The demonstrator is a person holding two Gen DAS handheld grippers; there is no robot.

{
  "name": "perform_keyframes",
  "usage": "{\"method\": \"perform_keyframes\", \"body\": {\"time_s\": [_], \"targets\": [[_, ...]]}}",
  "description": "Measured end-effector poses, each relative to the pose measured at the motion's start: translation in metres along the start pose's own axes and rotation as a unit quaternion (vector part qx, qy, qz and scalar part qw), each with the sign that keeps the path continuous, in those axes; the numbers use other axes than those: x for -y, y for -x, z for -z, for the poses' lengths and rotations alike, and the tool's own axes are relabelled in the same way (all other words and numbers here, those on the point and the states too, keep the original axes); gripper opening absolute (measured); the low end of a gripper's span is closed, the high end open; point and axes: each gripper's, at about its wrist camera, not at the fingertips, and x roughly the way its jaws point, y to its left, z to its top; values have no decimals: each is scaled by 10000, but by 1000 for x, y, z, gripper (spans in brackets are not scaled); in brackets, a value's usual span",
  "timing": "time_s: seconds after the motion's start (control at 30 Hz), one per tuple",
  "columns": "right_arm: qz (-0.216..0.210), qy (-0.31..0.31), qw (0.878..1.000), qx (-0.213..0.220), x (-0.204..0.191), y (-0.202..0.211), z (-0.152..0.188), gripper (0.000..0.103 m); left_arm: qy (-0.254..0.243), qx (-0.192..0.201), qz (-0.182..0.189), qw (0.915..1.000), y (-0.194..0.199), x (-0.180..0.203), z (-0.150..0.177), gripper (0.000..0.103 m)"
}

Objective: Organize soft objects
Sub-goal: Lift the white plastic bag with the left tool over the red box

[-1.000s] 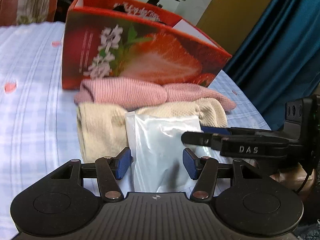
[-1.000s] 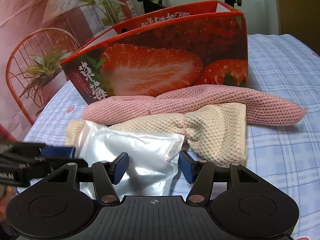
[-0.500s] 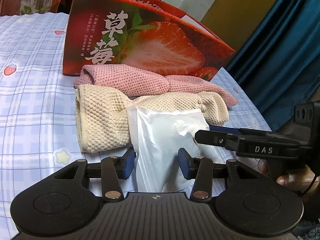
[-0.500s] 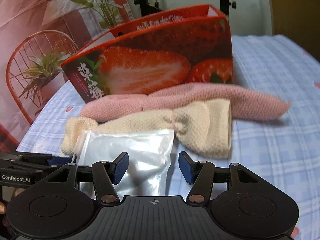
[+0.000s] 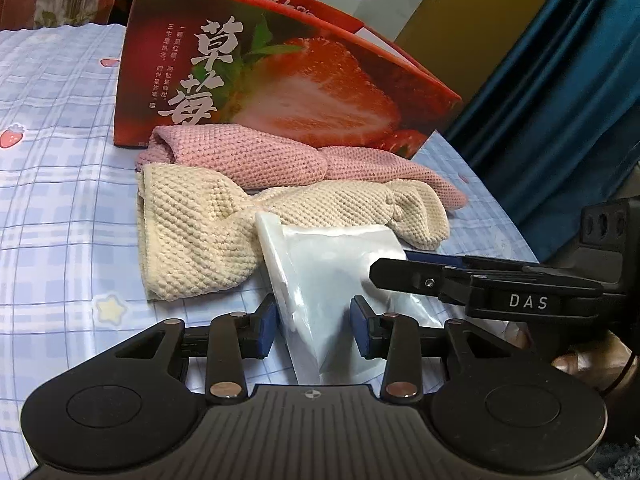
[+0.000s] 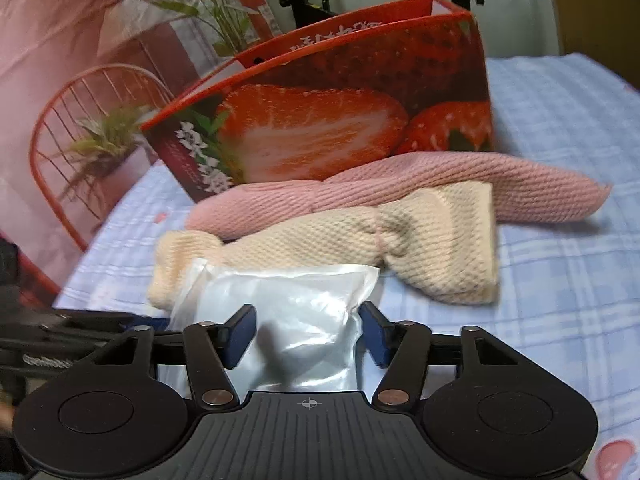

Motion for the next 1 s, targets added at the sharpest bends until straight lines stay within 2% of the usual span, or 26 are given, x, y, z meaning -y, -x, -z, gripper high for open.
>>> {"method": "perform_keyframes", "body": {"time_s": [0.03, 0.1, 0.17, 0.2, 0.3, 0.5, 0.67, 1.0], "targets": [[29, 71, 10000, 28, -2, 1, 0, 51, 26, 8, -2, 10000, 0, -1, 0, 41], [89, 133, 9998, 94, -4, 4, -1, 36, 99, 31, -3, 9999, 2, -4, 0, 41], [109, 65, 9998, 160, -1, 7, -3, 27, 208, 50, 49, 9998, 3, -8, 1, 41], [86, -9, 9997, 216, 1, 9, -4, 26, 247, 58, 66, 9997, 3, -9, 1, 41], [1, -115, 9995, 302, 4, 12, -3, 26, 273, 76, 78, 9996, 3, -11, 2, 41], [56, -217, 9996, 169, 6, 4, -1, 26, 432, 150, 145, 9988, 7, -18, 2, 40], [-2, -12, 9989, 469, -1, 16, -9, 26, 325, 431, 272, 9982, 21, -11, -6, 40], [-132, 279, 9950, 947, -11, 37, -42, 26, -19, 928, 283, 9953, 52, 6, -50, 40]]}}
